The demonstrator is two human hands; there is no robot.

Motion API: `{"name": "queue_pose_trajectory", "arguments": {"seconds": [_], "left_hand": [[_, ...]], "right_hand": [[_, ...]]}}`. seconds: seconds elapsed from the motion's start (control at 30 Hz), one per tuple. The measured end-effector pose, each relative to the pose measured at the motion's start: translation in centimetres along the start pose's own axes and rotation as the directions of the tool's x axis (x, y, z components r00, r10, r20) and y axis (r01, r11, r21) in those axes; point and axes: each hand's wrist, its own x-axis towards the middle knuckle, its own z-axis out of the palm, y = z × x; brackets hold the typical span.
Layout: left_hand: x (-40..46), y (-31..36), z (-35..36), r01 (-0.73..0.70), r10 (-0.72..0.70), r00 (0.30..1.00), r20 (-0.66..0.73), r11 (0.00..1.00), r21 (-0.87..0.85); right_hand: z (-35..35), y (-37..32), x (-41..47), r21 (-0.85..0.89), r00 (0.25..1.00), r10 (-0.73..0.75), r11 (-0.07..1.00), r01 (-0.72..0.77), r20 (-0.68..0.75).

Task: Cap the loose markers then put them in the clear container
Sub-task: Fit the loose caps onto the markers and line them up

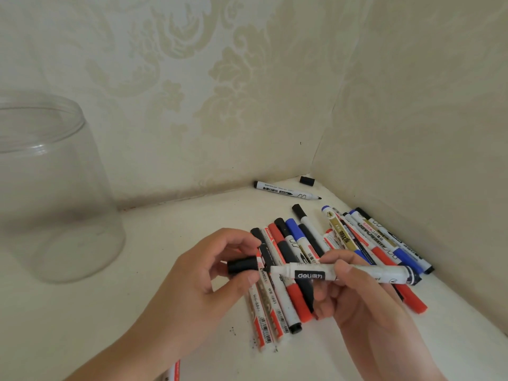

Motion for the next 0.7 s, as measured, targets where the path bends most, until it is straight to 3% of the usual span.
{"name": "queue_pose_trajectory", "arguments": {"seconds": [0.2, 0.4, 0.7], "left_hand": [[0.12, -0.16, -0.57, -0.014, 0.038, 0.991, -0.124, 0.982, 0.190], [0.17, -0.06, -0.53, -0.104, 0.136, 0.987, -0.081, 0.943, 0.317], [-0.13, -0.08, -0.04, -0.130, 0.147, 0.989, -0.013, 0.911, 0.391]], "right_hand": [[-0.13, -0.16, 0.11, 0.023, 1.000, -0.001, 1.000, 0.002, -0.024], [-0.14, -0.07, 0.18, 0.026, 0.999, -0.015, 1.000, 0.016, -0.029], [-0.25, -0.01, 0.11, 0.043, 0.999, -0.035, 0.998, 0.036, -0.016]]}}
